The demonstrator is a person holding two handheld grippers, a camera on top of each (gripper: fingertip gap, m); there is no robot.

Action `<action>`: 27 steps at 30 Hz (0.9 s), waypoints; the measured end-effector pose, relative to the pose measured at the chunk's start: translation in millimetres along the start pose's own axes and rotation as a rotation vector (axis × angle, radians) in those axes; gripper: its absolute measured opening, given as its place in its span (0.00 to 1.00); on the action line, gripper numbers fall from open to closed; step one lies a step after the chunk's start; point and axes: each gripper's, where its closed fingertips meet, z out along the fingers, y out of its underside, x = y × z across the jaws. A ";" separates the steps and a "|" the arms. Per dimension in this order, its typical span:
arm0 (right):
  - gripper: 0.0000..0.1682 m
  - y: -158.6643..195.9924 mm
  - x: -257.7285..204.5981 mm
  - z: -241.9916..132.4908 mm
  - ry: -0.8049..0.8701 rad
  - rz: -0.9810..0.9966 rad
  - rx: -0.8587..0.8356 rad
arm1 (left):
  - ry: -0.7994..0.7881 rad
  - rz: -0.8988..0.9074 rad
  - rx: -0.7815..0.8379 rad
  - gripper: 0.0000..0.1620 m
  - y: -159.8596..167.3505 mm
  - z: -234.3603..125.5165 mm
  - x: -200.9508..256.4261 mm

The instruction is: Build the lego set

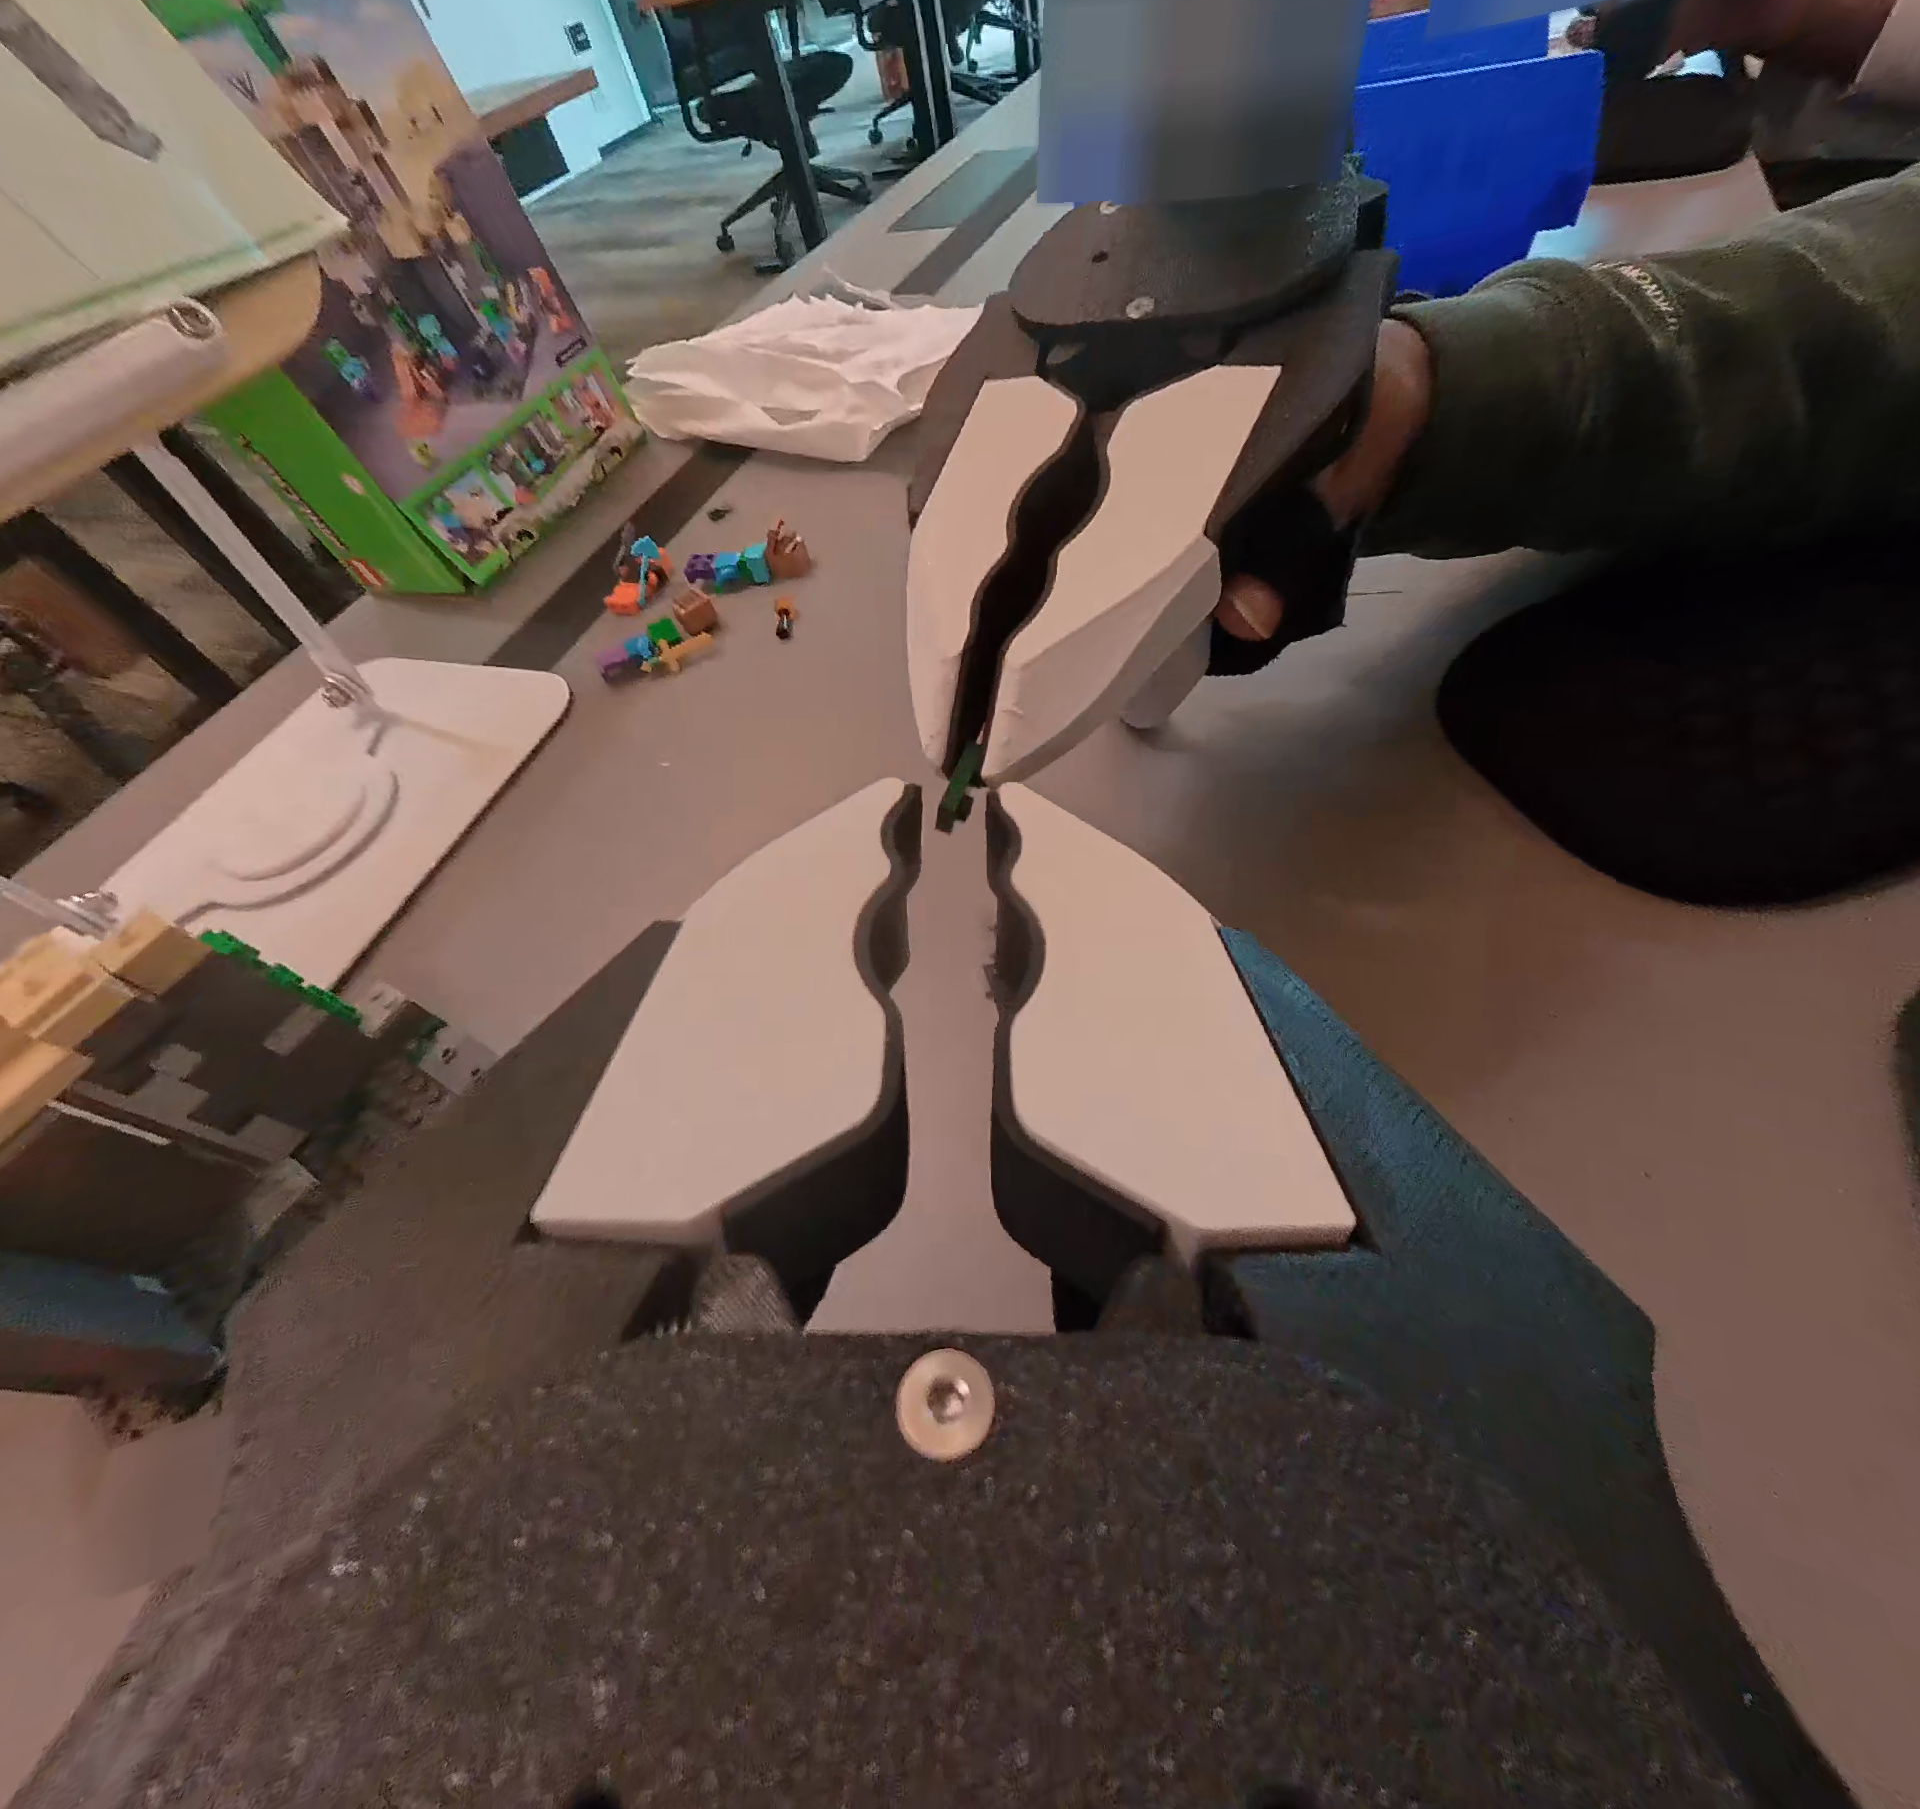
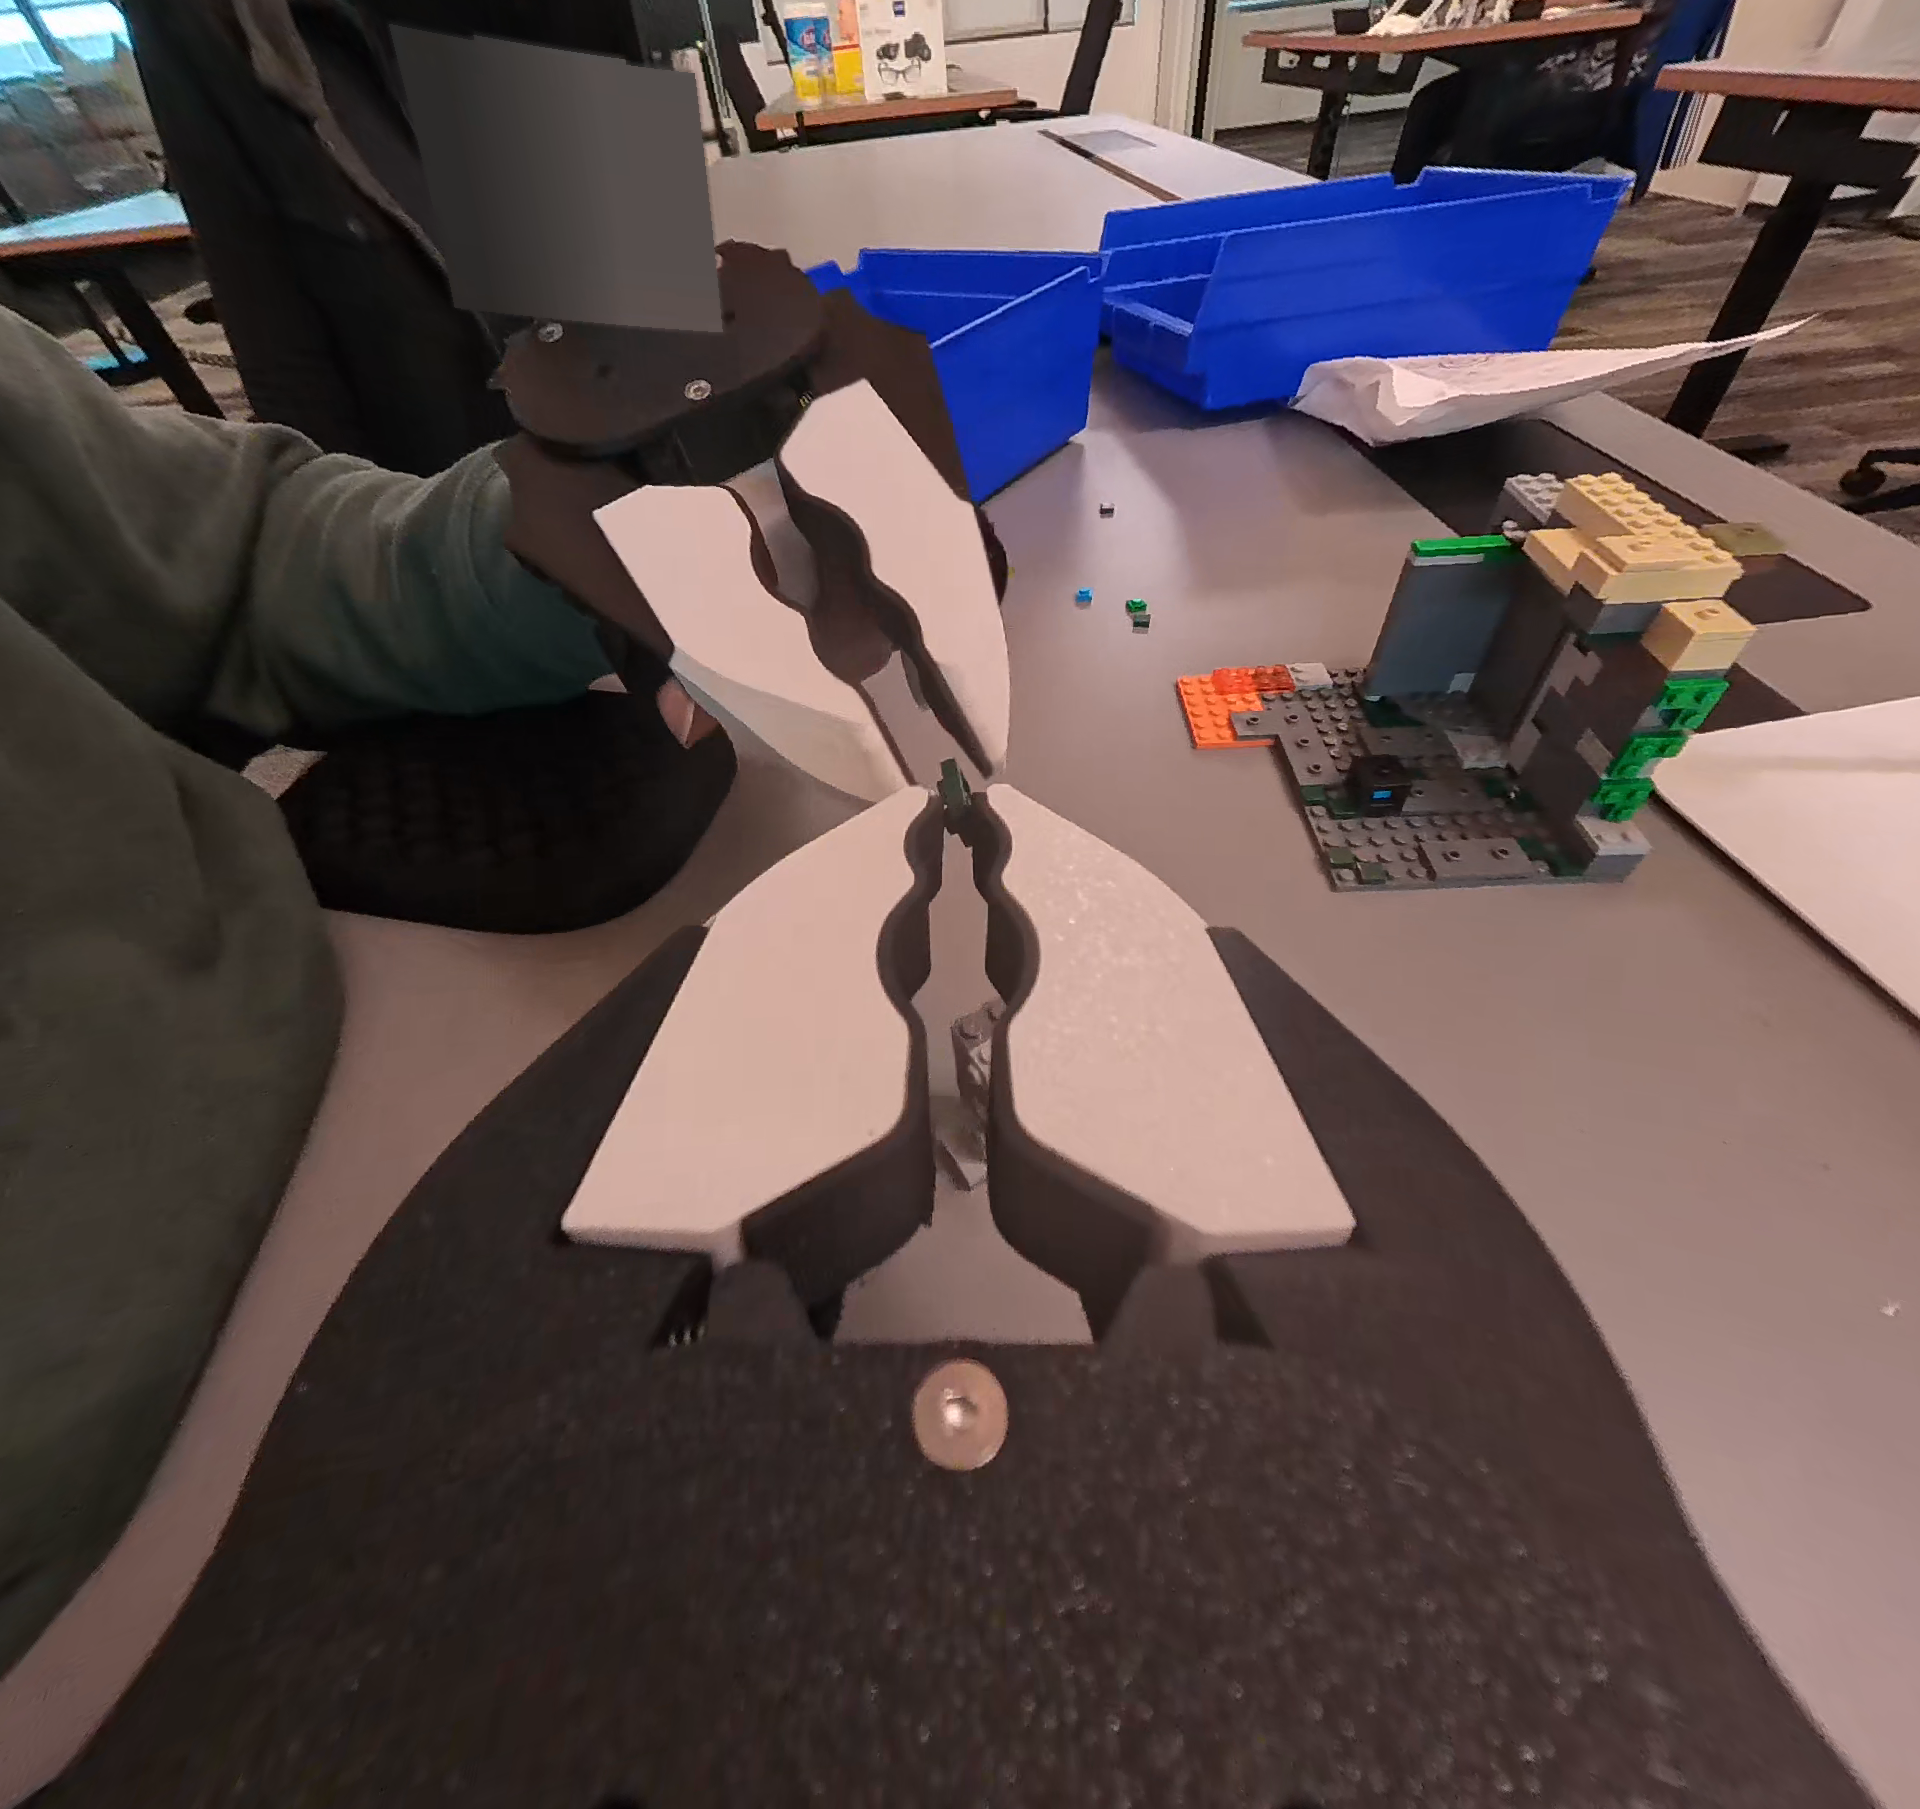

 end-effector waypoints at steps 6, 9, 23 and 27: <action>0.03 1.8 -1.6 0.1 -0.025 0.017 0.002 | 0.018 0.005 -0.005 0.03 0.9 -1.1 2.4; 0.03 1.6 -5.2 -0.1 -0.052 0.021 0.010 | 0.073 -0.032 0.008 0.03 0.1 -3.3 5.5; 0.10 15.3 -13.0 -1.8 0.095 -0.648 -0.143 | 0.412 -0.512 0.014 0.02 6.3 -12.3 18.7; 0.10 16.3 -18.4 2.7 0.106 -0.727 -0.138 | 0.459 -0.582 0.008 0.02 8.0 -11.8 22.2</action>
